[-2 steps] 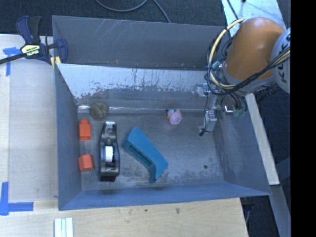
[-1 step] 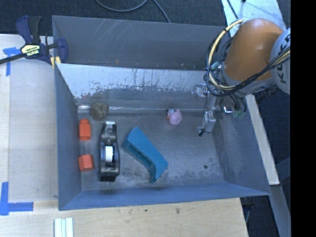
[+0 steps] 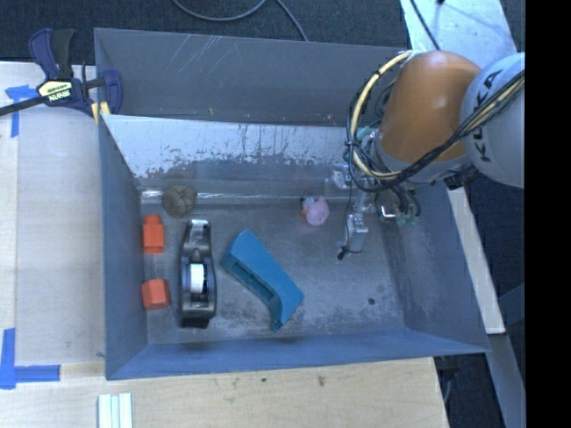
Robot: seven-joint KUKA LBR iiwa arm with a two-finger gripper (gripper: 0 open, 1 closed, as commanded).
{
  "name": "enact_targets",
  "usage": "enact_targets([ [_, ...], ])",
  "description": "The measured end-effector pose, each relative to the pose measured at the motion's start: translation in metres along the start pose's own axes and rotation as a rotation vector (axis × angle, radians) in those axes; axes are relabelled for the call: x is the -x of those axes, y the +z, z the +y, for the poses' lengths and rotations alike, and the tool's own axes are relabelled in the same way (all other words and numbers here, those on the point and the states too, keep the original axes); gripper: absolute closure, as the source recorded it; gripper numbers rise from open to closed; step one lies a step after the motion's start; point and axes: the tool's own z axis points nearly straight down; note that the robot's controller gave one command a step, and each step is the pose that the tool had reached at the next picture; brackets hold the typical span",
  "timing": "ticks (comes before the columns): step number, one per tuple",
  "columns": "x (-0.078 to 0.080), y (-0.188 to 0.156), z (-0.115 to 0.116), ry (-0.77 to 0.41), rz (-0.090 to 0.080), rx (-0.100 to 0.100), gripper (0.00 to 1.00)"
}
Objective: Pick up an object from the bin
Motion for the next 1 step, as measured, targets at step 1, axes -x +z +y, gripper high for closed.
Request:
enact_targets([
  [1, 0.0128, 0.0075, 0.0101, -0.018, -0.011, -0.004, 0.00],
])
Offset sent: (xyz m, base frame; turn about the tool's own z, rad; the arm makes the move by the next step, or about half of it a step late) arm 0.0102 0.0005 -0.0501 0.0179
